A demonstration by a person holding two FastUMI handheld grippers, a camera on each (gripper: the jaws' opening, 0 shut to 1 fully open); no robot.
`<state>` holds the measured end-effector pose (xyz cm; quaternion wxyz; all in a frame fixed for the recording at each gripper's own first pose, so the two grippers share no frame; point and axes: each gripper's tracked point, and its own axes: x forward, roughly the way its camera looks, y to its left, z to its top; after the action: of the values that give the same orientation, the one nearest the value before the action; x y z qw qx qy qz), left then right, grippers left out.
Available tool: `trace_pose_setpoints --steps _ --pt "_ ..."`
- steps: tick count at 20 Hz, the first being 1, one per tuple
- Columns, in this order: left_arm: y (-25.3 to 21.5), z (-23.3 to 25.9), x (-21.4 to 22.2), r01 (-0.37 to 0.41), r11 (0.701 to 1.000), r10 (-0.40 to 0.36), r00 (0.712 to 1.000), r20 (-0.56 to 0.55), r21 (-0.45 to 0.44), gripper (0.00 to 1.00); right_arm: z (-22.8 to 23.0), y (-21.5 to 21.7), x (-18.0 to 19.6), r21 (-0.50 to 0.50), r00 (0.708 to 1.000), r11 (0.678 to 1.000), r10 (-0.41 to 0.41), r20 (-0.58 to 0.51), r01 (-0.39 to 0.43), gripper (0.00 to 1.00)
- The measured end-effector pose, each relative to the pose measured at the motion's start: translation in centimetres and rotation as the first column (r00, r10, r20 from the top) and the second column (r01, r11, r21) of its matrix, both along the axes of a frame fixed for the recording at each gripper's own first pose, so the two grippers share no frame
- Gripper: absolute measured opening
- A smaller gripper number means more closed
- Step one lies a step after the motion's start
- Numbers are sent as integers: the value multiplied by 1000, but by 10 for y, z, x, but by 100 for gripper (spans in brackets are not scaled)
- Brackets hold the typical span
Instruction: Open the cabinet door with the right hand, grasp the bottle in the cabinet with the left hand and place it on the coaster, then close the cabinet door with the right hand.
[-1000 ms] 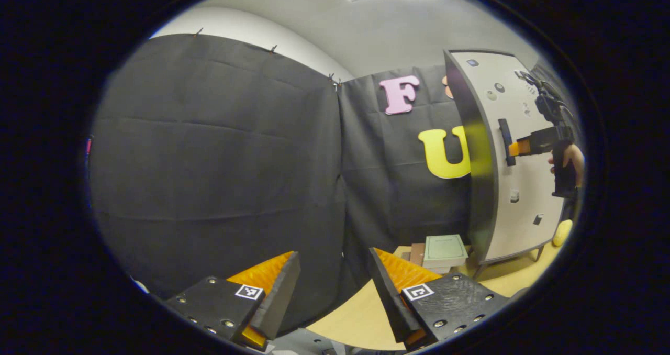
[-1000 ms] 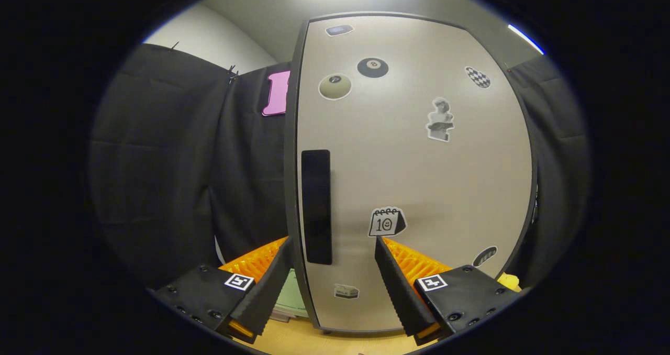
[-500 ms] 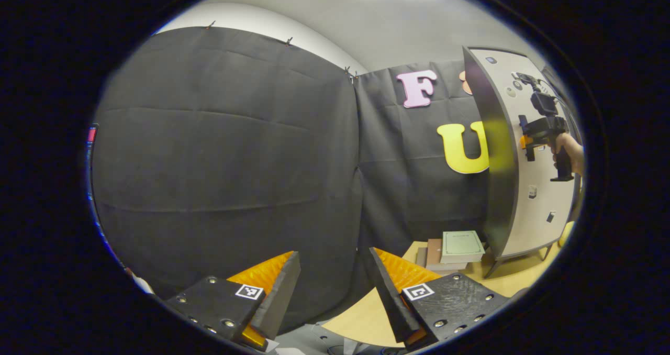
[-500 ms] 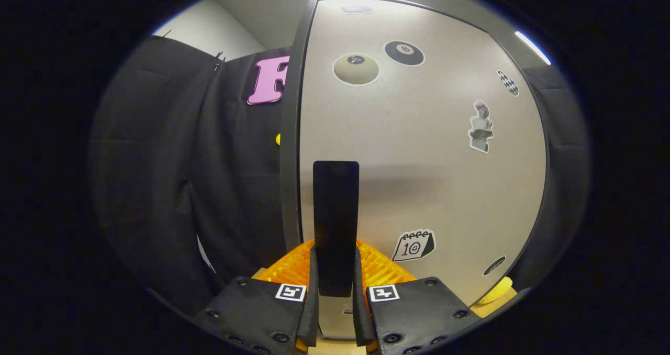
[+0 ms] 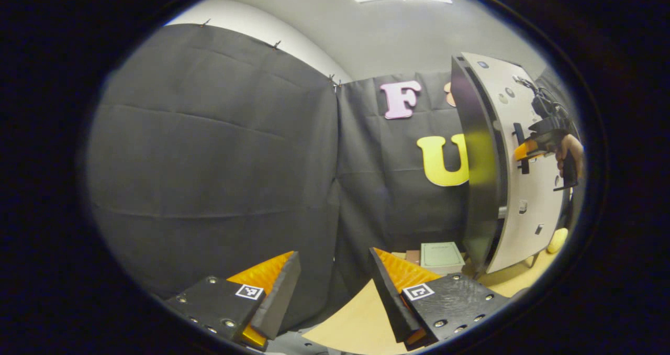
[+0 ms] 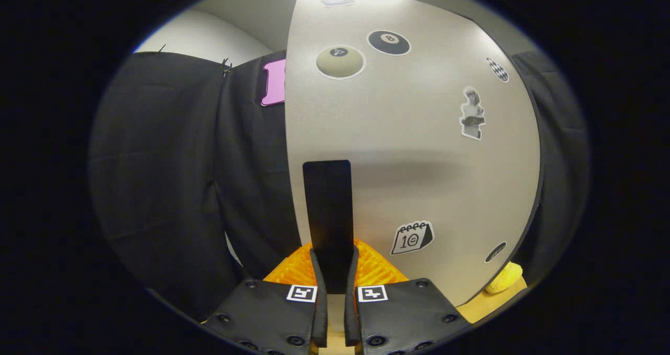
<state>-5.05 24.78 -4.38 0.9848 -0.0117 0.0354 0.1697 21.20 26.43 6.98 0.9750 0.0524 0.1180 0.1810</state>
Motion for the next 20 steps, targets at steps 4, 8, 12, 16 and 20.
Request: trace_pose_setpoints --steps 4,8,12,16,20 --pt "-31 9 24 95 996 -95 995 17 4 79 -1 -17 -16 9 999 999 53 -8 -53 11" --pt "-84 19 52 202 979 -202 979 27 8 79 0 -36 -29 41 996 996 84 -5 -83 14" --pt "-149 32 62 274 962 -273 960 53 4 79 -1 -56 -37 47 992 991 127 -8 -127 14" --pt "-222 36 71 330 944 -329 943 50 -1 79 -3 -73 -30 34 985 985 170 -17 -169 14" --pt "-292 46 72 387 922 -386 921 58 -19 79 -1 -92 -39 37 980 980 198 -17 -197 14"
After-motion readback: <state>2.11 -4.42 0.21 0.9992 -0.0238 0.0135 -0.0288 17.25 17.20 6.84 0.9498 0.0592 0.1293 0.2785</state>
